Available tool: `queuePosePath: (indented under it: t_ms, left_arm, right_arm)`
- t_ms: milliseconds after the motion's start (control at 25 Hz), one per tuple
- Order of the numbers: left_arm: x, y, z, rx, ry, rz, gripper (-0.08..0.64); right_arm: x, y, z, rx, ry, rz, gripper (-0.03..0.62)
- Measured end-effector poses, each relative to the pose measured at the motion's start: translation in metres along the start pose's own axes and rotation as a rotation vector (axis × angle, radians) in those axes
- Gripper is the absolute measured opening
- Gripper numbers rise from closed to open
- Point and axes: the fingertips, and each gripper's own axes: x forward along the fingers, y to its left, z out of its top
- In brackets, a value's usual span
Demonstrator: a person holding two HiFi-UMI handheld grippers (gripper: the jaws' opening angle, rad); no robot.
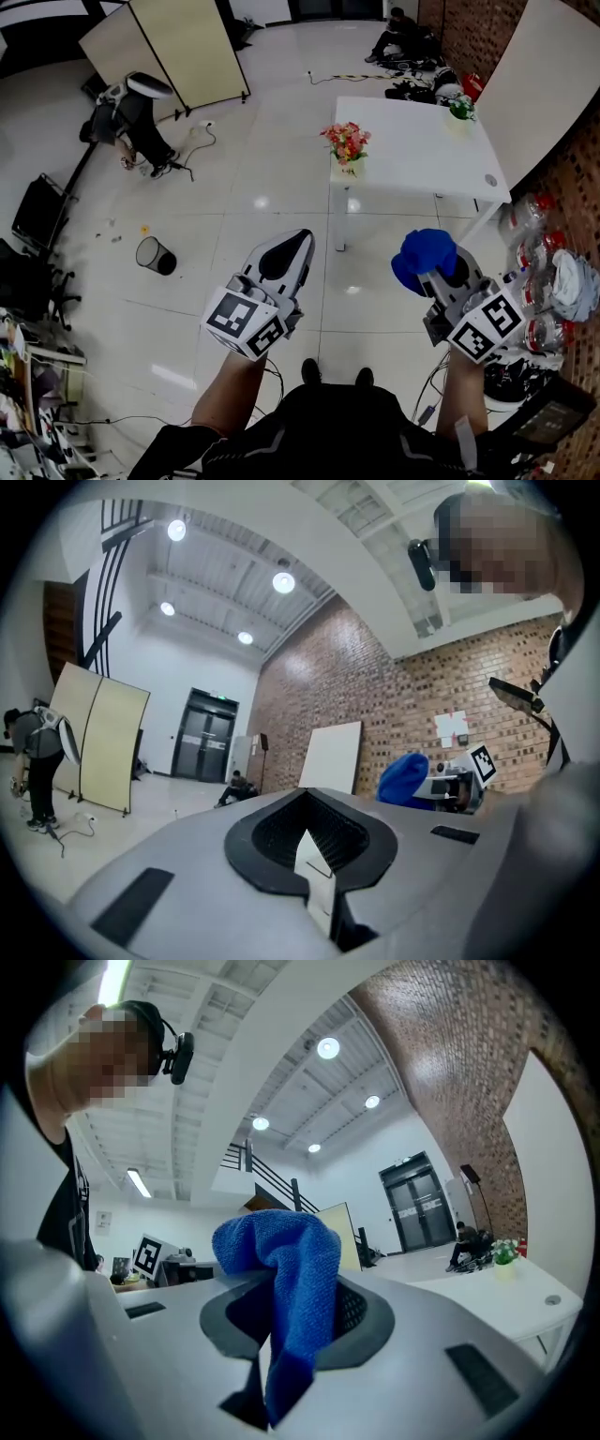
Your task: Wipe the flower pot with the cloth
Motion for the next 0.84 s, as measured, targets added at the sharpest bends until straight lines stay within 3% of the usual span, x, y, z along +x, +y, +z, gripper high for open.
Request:
queuePosePath:
  t_ms: [440,840]
  left_arm:
    - [0.002,-0.026,-0.018,-0.010,0.019,0.014,0.003]
    - [-0.044,-0.013,0.010,-0.015,-0.008,-0.015,0.003]
  right_arm:
    - [-0.022,0.000,-0.008,-0.023,0.019,0.016,0.089]
    - [-0.011,0.045,0.005,-0.020,0.007,-0.037,0.089]
